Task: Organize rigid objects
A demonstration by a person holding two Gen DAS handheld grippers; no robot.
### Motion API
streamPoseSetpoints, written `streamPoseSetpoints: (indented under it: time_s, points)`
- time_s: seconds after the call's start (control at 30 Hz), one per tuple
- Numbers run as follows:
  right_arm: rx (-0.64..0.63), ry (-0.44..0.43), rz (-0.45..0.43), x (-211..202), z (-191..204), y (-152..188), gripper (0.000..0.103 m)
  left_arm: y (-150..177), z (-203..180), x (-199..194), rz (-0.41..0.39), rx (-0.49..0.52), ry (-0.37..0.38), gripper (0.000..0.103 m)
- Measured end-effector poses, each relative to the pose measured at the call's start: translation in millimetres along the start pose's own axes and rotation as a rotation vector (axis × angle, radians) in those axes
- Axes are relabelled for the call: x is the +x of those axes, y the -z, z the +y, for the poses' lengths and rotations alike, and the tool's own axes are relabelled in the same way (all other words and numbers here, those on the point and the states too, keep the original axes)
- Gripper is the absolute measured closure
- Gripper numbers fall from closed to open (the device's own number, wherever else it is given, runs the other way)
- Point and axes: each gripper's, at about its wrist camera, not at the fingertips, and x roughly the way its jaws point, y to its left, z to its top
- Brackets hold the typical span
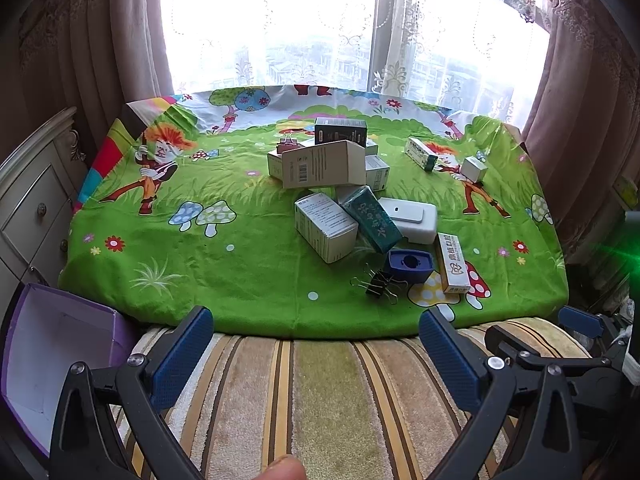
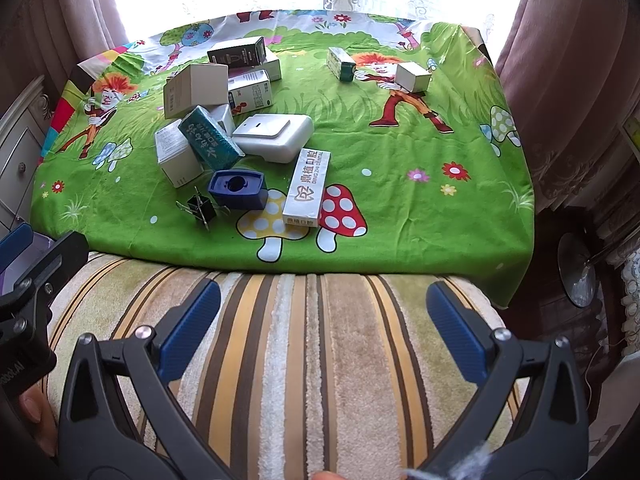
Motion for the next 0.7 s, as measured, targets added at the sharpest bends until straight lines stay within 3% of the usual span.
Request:
streamPoseSetpoints:
  time_s: [0.7]
  points:
    - [0.005,-0.004,0.004,2.1,-0.5,1.6,0.0,2.1,-0.4,1.0,0.003,-0.002,0.0,0.0]
